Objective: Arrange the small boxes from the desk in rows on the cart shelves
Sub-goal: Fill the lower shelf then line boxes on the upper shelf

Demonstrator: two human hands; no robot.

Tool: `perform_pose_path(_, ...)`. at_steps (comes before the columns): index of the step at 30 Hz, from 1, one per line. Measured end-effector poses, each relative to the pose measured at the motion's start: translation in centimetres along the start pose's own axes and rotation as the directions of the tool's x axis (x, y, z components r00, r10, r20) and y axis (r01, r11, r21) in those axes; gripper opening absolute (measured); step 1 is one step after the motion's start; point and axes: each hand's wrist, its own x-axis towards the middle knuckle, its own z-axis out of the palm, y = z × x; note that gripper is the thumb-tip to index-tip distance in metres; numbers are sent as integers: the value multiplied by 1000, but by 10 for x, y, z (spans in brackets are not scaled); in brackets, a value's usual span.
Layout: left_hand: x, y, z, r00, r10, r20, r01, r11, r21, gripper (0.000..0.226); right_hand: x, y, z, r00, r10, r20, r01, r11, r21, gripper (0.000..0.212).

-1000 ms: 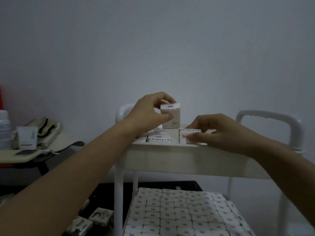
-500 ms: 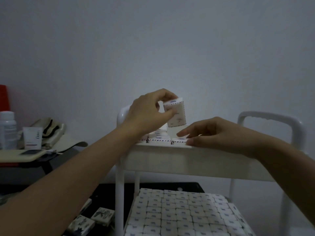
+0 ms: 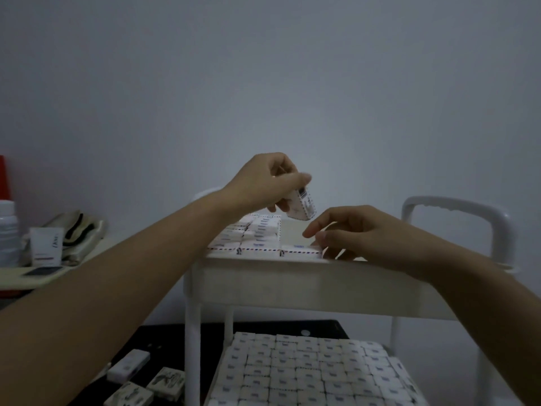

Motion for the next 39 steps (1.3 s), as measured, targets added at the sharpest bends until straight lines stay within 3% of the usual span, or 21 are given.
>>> perform_pose_path(3,1,2,-3,995,20,101,-39,981,189,5,-1,0,0,1000,-17,3,17,999,-28,15)
perform_pose_path(6,1,3,-7,982,56,181,-116,934,339,30,-1,2,0,1000,-25,1,25,999,-24,14)
perform_pose_path(9,-2,0,-10,979,42,199,-102,948,300,65,-1,2,-1,1000,-23,1,23,1000,-16,14)
perform_pose_path(11,-4,-3,-12,979,-5,205,-42,974,225,77,0,2,-1,1000,-20,3,20,1000,-11,14)
perform_pose_path(17,-14,-10,-14,950,-2,313,-43,990,136,34,0,2,0,1000,-5,-26,6,1000,17,13)
perform_pose_path(27,-25,-19,-1,938,-58,343,-1,985,171,23,1,5,-1,996,52,-73,-49,998,31,15)
perform_pose_path(31,-29,-18,0,914,-56,401,-47,969,244,18,2,6,1,986,11,-169,-14,1000,-20,13)
perform_pose_path(34,-34,-16,-4,921,-45,388,-89,942,323,28,2,9,6,918,-145,-369,68,975,-213,8)
perform_pose_path(37,-43,-12,-9,939,4,344,-129,931,342,25,-4,3,24,736,-387,-555,192,906,-378,6)
perform_pose_path(39,-56,-11,-18,959,104,265,-198,913,357,25,-10,-8,46,645,-517,-563,310,850,-426,11)
